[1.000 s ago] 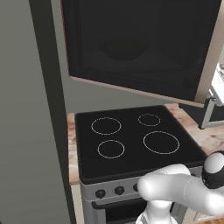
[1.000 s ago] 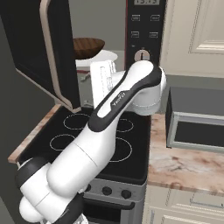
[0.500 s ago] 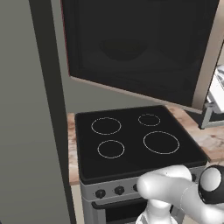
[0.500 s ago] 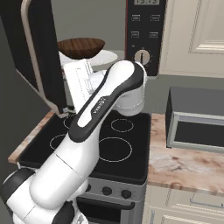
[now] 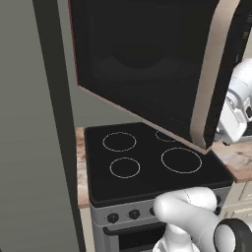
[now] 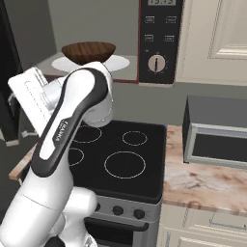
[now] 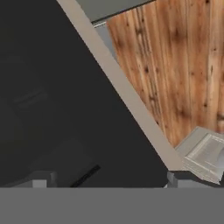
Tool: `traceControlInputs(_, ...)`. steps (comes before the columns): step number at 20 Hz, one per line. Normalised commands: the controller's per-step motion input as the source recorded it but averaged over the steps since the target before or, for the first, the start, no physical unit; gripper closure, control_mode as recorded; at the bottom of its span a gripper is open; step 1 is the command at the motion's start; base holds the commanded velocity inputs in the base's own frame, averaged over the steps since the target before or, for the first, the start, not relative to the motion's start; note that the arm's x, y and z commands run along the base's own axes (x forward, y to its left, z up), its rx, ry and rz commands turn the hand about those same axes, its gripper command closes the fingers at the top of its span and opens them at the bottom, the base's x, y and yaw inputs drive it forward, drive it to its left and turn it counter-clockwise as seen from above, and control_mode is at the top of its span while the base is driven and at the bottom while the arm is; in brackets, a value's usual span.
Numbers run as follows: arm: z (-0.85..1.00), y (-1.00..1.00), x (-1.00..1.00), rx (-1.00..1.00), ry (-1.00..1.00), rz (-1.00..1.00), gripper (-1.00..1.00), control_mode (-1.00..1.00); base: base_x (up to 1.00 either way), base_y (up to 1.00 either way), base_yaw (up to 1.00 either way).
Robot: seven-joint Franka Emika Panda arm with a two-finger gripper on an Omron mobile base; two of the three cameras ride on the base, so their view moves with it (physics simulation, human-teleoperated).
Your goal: Open the microwave door.
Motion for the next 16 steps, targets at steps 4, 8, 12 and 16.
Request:
traceControlInputs(4,0.0,1.0,-0.66,-0.03,-0.09,0.19,-1.0,-1.0,0.0,0.0,0.0)
traceControlInputs(8,0.0,1.0,-0.14,-0.01,-0.05,0.06,-1.0,-1.0,0.0,0.0,0.0)
traceControlInputs(12,0.0,1.0,0.0,0.0,-0.05,-0.02,-1.0,-1.0,0.0,0.0,0.0)
traceControlInputs(16,0.0,1.0,0.05,0.0,-0.09,-0.15,-1.0,-1.0,0.0,0.0,0.0)
